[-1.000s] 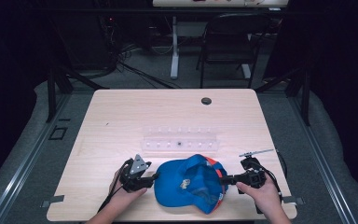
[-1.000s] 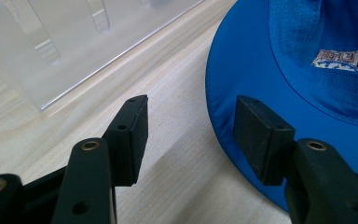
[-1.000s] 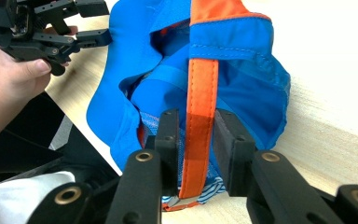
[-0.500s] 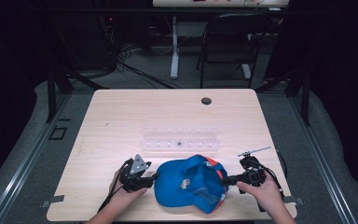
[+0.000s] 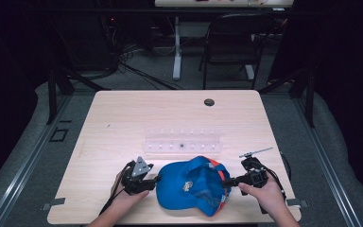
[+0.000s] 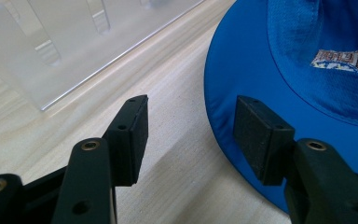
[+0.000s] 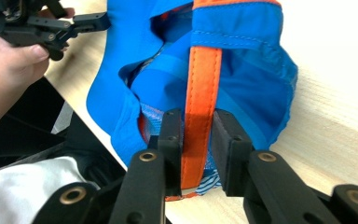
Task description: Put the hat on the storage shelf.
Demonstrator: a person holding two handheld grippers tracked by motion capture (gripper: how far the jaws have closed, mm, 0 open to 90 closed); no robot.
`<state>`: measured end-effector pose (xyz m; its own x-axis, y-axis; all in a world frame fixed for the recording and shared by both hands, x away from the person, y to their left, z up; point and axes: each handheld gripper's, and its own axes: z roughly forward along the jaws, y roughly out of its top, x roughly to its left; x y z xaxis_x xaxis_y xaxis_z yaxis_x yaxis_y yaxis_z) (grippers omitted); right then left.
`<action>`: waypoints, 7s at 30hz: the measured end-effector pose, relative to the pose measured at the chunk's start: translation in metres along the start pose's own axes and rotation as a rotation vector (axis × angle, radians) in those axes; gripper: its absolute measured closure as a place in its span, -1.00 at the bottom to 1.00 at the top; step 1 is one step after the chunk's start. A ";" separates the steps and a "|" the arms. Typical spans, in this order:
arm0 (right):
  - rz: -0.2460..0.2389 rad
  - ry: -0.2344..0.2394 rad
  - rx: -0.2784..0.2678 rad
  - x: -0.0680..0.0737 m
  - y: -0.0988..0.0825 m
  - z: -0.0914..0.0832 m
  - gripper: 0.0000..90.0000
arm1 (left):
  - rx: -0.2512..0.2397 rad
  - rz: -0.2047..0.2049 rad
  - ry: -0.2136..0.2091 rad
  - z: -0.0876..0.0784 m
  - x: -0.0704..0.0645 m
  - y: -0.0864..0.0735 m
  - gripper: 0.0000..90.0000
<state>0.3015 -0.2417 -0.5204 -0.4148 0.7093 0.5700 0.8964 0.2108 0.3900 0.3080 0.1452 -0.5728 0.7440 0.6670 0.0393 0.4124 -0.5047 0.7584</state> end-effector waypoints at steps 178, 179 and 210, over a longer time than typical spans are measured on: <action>0.205 0.325 -0.132 0.130 0.182 -0.093 0.74 | -0.224 0.090 -0.089 -0.018 -0.062 0.061 0.17; 0.204 0.326 -0.132 0.131 0.182 -0.093 0.74 | -0.229 0.083 -0.098 -0.017 -0.062 0.062 0.24; 0.222 0.331 -0.171 0.119 0.186 -0.093 0.74 | -0.296 0.087 0.003 -0.021 -0.030 0.069 0.95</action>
<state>0.4044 -0.1805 -0.3123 -0.2678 0.4651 0.8438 0.9423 -0.0563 0.3301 0.3032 0.1022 -0.5084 0.7685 0.6296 0.1141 0.1756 -0.3790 0.9086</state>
